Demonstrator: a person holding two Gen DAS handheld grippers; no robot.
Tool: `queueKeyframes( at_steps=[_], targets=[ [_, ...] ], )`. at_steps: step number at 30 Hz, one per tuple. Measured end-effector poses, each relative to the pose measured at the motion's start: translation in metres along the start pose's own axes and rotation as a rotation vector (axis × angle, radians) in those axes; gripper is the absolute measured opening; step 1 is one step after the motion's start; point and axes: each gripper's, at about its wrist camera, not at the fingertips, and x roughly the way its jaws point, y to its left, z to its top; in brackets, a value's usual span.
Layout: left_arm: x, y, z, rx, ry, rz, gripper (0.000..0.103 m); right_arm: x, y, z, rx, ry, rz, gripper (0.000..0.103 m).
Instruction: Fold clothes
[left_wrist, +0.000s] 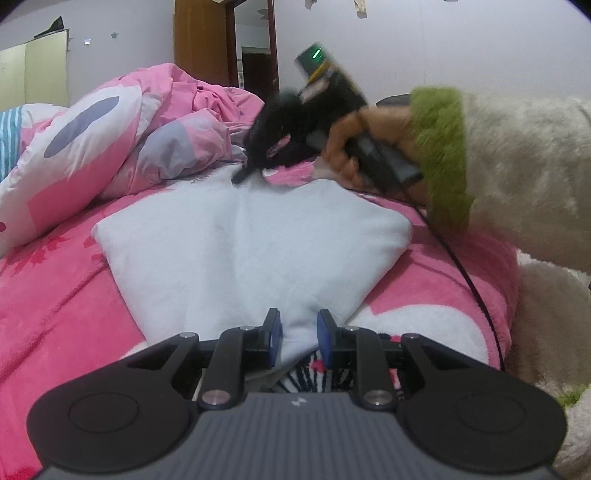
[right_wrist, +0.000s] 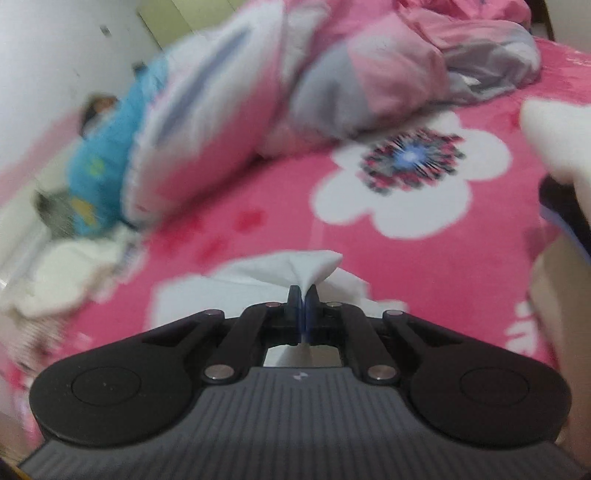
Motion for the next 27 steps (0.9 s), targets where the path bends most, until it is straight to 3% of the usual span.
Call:
queueKeyframes(
  at_steps=[3, 8, 12, 15, 17, 21, 23, 24, 27],
  targets=[
    [0.000, -0.001, 0.000, -0.003, 0.004, 0.003, 0.023, 0.015, -0.002, -0.004, -0.036, 0.037, -0.080, 0.002],
    [-0.001, -0.002, -0.002, -0.002, -0.005, 0.001, 0.023, -0.010, 0.011, 0.006, -0.053, -0.021, -0.126, 0.027],
    [-0.001, -0.001, -0.004, -0.005, -0.012, -0.007, 0.023, -0.014, 0.023, 0.029, -0.108, -0.031, -0.048, 0.058],
    [-0.003, 0.000, -0.005, -0.008, -0.017, -0.012, 0.023, 0.003, 0.041, 0.046, -0.215, 0.013, 0.041, 0.064],
    [-0.003, 0.000, -0.005, -0.008, -0.021, -0.014, 0.023, 0.024, 0.058, 0.050, -0.333, 0.067, 0.082, 0.065],
    [-0.002, 0.001, -0.006, -0.014, -0.026, -0.016, 0.023, 0.066, 0.074, 0.052, -0.438, 0.182, 0.117, 0.061],
    [-0.002, 0.000, -0.006, -0.015, -0.029, -0.015, 0.023, 0.087, 0.074, 0.051, -0.446, 0.251, 0.138, 0.034],
    [-0.002, 0.000, -0.006, -0.014, -0.031, -0.014, 0.023, 0.097, 0.072, 0.049, -0.445, 0.284, 0.135, 0.009],
    [-0.002, -0.001, -0.007, -0.015, -0.035, -0.012, 0.023, 0.112, 0.064, 0.043, -0.432, 0.257, 0.063, 0.006]
  ],
)
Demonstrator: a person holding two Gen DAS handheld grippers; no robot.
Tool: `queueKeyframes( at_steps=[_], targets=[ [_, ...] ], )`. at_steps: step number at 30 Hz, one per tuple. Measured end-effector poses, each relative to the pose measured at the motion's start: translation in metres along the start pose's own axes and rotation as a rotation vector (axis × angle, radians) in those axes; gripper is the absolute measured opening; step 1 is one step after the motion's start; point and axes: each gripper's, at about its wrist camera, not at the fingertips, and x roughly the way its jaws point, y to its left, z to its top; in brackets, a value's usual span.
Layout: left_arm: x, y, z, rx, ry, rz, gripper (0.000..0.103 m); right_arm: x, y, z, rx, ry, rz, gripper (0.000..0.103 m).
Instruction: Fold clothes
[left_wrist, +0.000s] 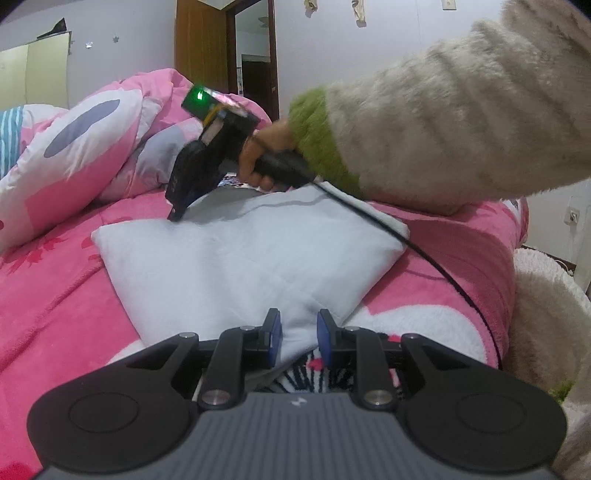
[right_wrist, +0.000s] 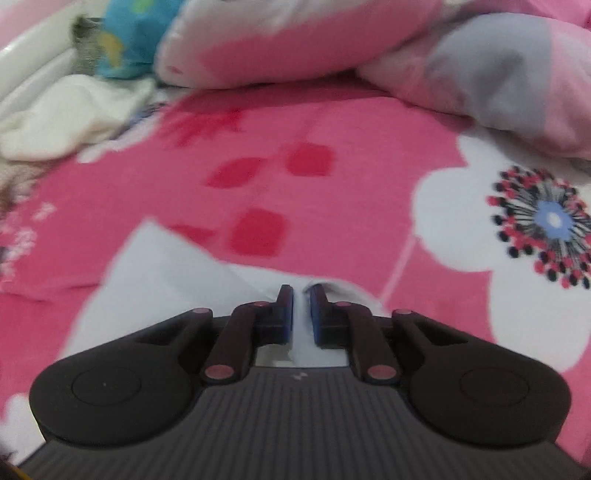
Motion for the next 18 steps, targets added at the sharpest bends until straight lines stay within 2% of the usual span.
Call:
queueKeyframes(
  at_steps=[2, 4, 6, 7, 10, 11, 13, 14, 16, 18],
  targets=[
    [0.000, 0.000, 0.000, -0.003, 0.000, -0.001, 0.023, 0.000, -0.007, 0.000, 0.044, -0.048, -0.058, 0.007],
    [0.000, -0.001, 0.000, -0.001, -0.001, 0.001, 0.023, -0.004, -0.008, 0.002, 0.054, -0.099, -0.212, 0.011],
    [-0.001, -0.002, 0.000, -0.001, -0.003, 0.003, 0.023, -0.018, -0.013, 0.004, 0.100, -0.142, -0.229, 0.011],
    [-0.001, -0.002, -0.001, -0.003, -0.005, 0.004, 0.023, -0.029, -0.008, 0.004, 0.090, -0.158, -0.176, 0.011],
    [0.001, -0.003, -0.001, -0.009, -0.012, 0.004, 0.026, -0.062, 0.030, 0.006, -0.084, -0.183, 0.060, 0.012],
    [0.001, -0.003, -0.001, -0.007, -0.014, 0.006, 0.026, -0.071, 0.044, 0.007, -0.150, -0.177, 0.140, 0.012],
    [0.002, -0.004, -0.002, -0.003, -0.017, 0.008, 0.027, -0.069, 0.074, 0.006, -0.283, -0.102, 0.286, 0.012],
    [0.002, -0.005, -0.001, -0.002, -0.016, 0.010, 0.027, -0.060, 0.085, 0.006, -0.322, -0.058, 0.318, 0.012],
    [0.001, -0.006, -0.001, -0.001, -0.013, 0.016, 0.027, -0.031, 0.098, 0.007, -0.358, 0.032, 0.312, 0.012],
    [0.002, -0.008, 0.000, 0.001, -0.009, 0.030, 0.027, 0.001, 0.096, 0.013, -0.316, 0.085, 0.259, 0.009]
  ],
)
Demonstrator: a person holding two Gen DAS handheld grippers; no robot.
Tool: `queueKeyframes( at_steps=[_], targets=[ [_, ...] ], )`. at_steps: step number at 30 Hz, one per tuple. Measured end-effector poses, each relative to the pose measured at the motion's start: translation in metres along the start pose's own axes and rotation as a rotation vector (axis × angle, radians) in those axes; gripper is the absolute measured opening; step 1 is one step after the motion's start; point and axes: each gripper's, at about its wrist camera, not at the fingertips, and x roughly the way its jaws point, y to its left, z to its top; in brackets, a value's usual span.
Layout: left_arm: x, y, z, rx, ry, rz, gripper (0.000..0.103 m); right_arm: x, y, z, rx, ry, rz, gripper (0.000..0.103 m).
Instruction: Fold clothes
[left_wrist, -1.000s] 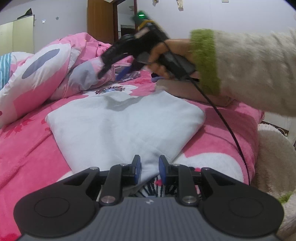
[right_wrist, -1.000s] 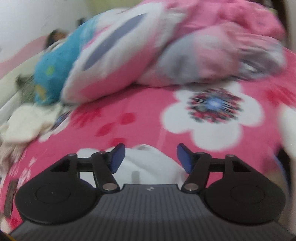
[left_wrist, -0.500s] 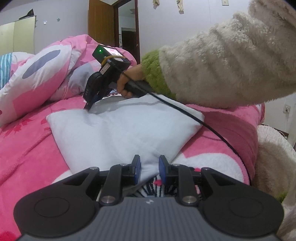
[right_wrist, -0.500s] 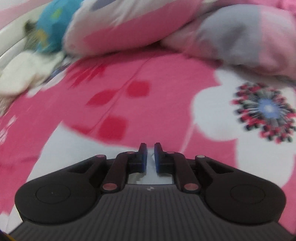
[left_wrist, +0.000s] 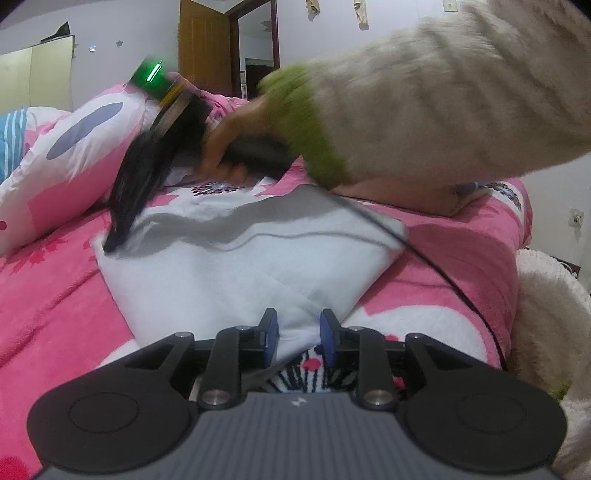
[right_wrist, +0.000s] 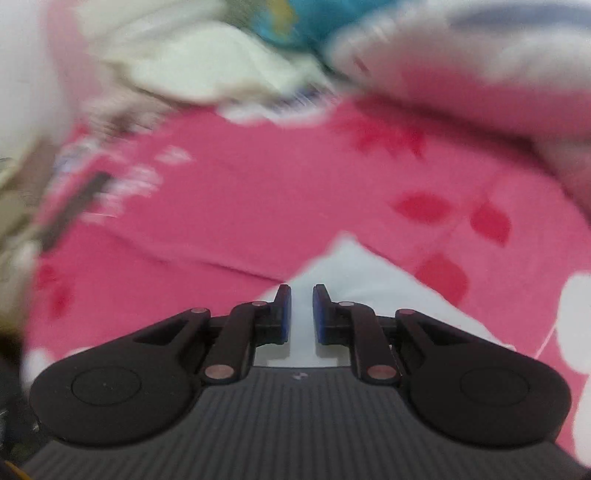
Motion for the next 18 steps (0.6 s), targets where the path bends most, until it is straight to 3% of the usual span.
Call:
queueKeyframes(
  at_steps=[2, 3, 4, 7, 11, 16, 17, 18],
  targets=[
    [0.000, -0.001, 0.000, -0.001, 0.001, 0.003, 0.027, 0.004, -0.019, 0.007, 0.092, -0.041, -0.058, 0.011],
    [0.000, -0.001, 0.000, -0.002, 0.002, 0.003, 0.027, -0.004, -0.026, 0.010, 0.127, -0.075, -0.161, 0.015],
    [-0.001, -0.002, 0.000, -0.003, 0.003, 0.004, 0.028, -0.017, -0.033, 0.011, 0.158, -0.099, -0.244, 0.016],
    [-0.001, -0.001, 0.000, -0.006, -0.003, -0.003, 0.028, -0.075, -0.040, -0.001, 0.175, -0.148, -0.337, 0.016],
    [0.000, 0.002, 0.000, -0.013, -0.005, -0.015, 0.029, -0.142, -0.012, -0.029, 0.072, -0.167, -0.298, 0.016],
    [0.000, 0.002, 0.001, -0.013, 0.003, -0.009, 0.029, -0.133, 0.037, -0.072, -0.073, -0.009, -0.189, 0.014],
    [0.001, 0.002, 0.002, -0.014, 0.006, -0.007, 0.029, -0.118, 0.039, -0.083, -0.079, 0.044, -0.216, 0.014],
    [0.001, 0.002, 0.002, -0.014, 0.008, -0.005, 0.029, -0.104, 0.036, -0.094, -0.084, 0.099, -0.308, 0.014]
  ],
)
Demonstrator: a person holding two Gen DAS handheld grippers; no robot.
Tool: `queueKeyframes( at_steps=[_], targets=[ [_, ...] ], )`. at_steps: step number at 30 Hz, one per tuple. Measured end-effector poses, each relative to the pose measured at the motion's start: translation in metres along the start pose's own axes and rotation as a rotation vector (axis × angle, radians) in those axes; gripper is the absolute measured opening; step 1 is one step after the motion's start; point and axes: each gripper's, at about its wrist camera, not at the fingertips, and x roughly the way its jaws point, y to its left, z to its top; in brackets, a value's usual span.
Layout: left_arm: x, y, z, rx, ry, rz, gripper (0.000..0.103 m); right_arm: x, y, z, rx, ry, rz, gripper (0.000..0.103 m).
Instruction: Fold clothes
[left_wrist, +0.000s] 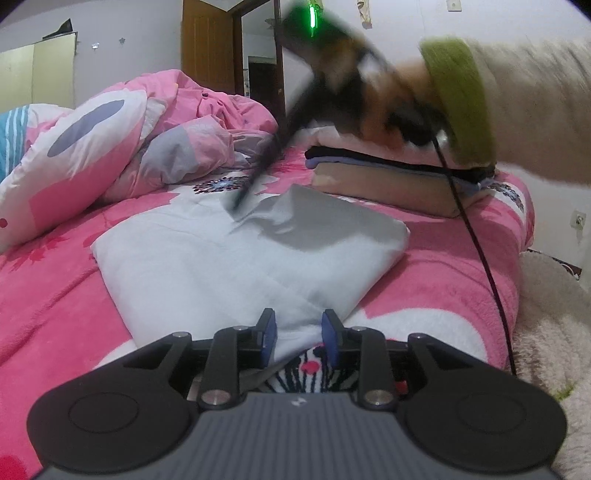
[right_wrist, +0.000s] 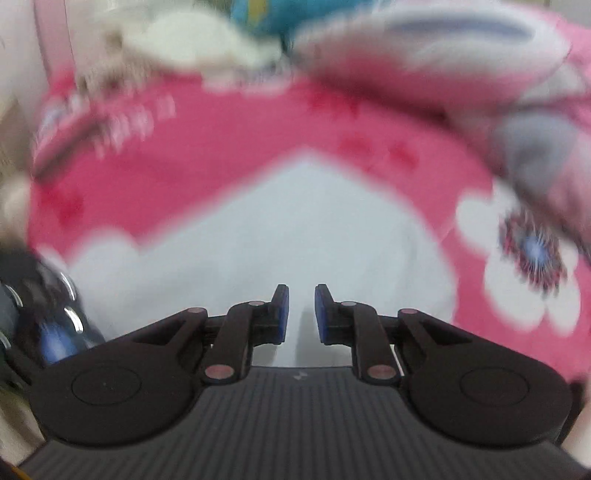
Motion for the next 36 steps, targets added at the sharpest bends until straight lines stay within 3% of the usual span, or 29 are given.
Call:
queueKeyframes(
  at_steps=[2, 3, 7, 11, 15, 18, 21, 25, 30, 33, 34, 36],
  targets=[
    [0.001, -0.001, 0.001, 0.007, 0.007, 0.004, 0.029, 0.018, -0.003, -0.014, -0.013, 0.065, -0.225, 0.017],
    [0.001, -0.001, 0.001, 0.013, 0.010, 0.006, 0.029, 0.013, -0.006, -0.016, 0.020, 0.042, -0.288, 0.017],
    [0.001, -0.003, 0.003, 0.015, 0.020, 0.017, 0.030, -0.037, 0.010, -0.018, 0.105, -0.102, -0.387, 0.017],
    [0.001, -0.004, 0.005, 0.014, 0.029, 0.023, 0.030, -0.091, 0.052, -0.040, 0.137, -0.236, -0.311, 0.017],
    [0.001, -0.005, 0.007, 0.020, 0.041, 0.027, 0.030, -0.092, 0.081, -0.075, 0.227, -0.242, -0.209, 0.017],
    [0.001, -0.006, 0.008, 0.017, 0.045, 0.027, 0.031, -0.054, 0.083, -0.105, 0.290, -0.162, -0.241, 0.017],
    [-0.001, -0.007, 0.011, 0.022, 0.055, 0.038, 0.033, -0.055, 0.075, -0.113, 0.409, -0.230, -0.234, 0.017],
    [-0.018, -0.009, 0.021, -0.008, 0.024, 0.067, 0.037, -0.084, 0.083, -0.113, 0.418, -0.321, -0.291, 0.017],
    [-0.039, -0.009, 0.030, -0.071, -0.034, 0.101, 0.042, -0.103, 0.100, -0.131, 0.443, -0.414, -0.253, 0.017],
    [-0.022, -0.007, 0.024, -0.100, 0.066, 0.133, 0.042, -0.075, 0.099, -0.145, 0.471, -0.320, -0.231, 0.018],
    [-0.015, -0.006, 0.020, -0.107, 0.108, 0.144, 0.039, -0.068, 0.099, -0.150, 0.486, -0.319, -0.229, 0.018],
    [-0.012, -0.004, 0.017, -0.125, 0.115, 0.144, 0.039, -0.068, 0.096, -0.157, 0.534, -0.364, -0.210, 0.018]
  ],
)
